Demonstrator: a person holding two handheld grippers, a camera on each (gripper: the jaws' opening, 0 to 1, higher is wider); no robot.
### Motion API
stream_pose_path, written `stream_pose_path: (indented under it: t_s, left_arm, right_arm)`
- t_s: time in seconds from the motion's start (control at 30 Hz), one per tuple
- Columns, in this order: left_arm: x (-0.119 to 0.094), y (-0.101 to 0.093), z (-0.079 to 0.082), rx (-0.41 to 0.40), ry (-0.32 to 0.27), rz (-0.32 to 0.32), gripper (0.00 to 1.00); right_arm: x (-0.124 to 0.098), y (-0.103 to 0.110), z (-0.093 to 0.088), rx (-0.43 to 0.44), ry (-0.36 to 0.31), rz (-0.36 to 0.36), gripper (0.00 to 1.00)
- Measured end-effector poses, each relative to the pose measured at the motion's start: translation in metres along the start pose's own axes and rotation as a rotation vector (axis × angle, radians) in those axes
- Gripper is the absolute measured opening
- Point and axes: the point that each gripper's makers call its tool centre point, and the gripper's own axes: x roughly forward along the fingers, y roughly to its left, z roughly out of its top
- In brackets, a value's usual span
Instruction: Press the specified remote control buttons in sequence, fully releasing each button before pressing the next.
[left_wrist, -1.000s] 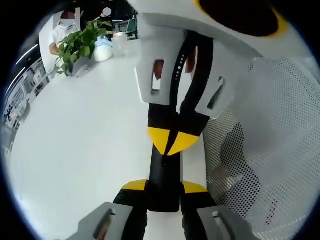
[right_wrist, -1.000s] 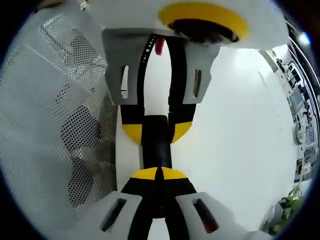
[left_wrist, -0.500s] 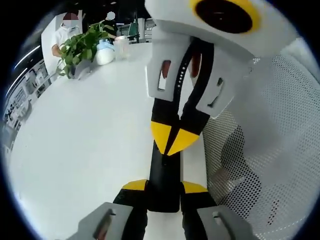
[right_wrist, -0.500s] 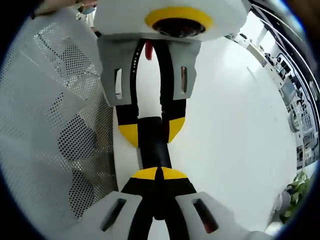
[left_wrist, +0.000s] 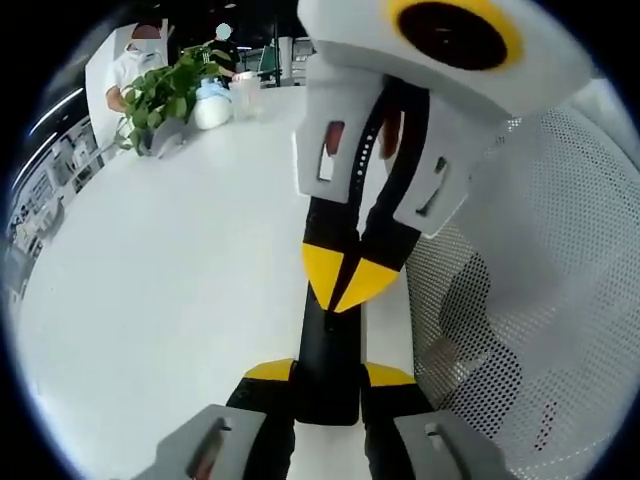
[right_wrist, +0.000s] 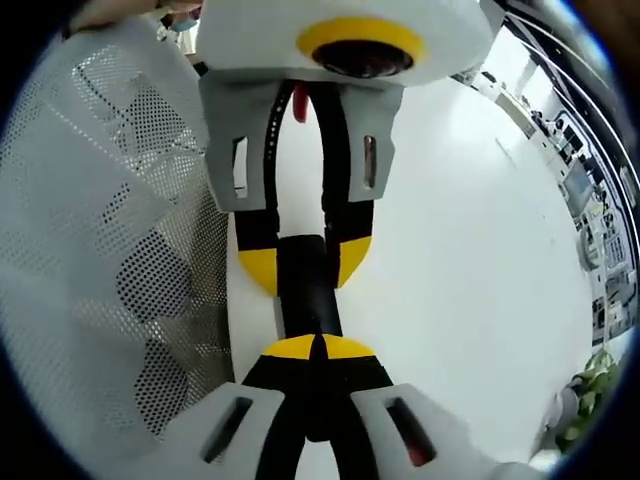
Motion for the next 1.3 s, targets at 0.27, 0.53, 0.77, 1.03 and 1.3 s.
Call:
stream_pose_path:
  t_s: [0.27,0.53,0.77,1.03,1.3]
  left_arm:
    - [0.0003,-0.0002,-0.0001,0.002,-0.001,-0.001,0.24]
    - [0.0005,0.0,-0.0002,0.01,0.002,-0.002,0.24]
    - [0.0001,0.0,-0.0002,0.004,-0.005,-0.005,0.24]
    - [0.0002,-0.0002,-0.0003,0.002,-0.006,-0.004,0.24]
    - [0.0003,-0.0001,0.0,0.001,-0.004,-0.005,0.24]
  right_arm:
    - [0.001,0.0001,0.0012,0.019,-0.011,0.004,0.0]
    - [0.0033,-0.0005,0.0028,0.03,0.036,0.005,0.0]
    - [0.0026,-0.0005,0.0014,0.036,0.035,0.001,0.0]
    - [0.0015,0.0,0.0015,0.049,0.004,-0.011,0.0]
    - [0.0016,-0.0006,0.0015,0.044,0.0,-0.009,0.0]
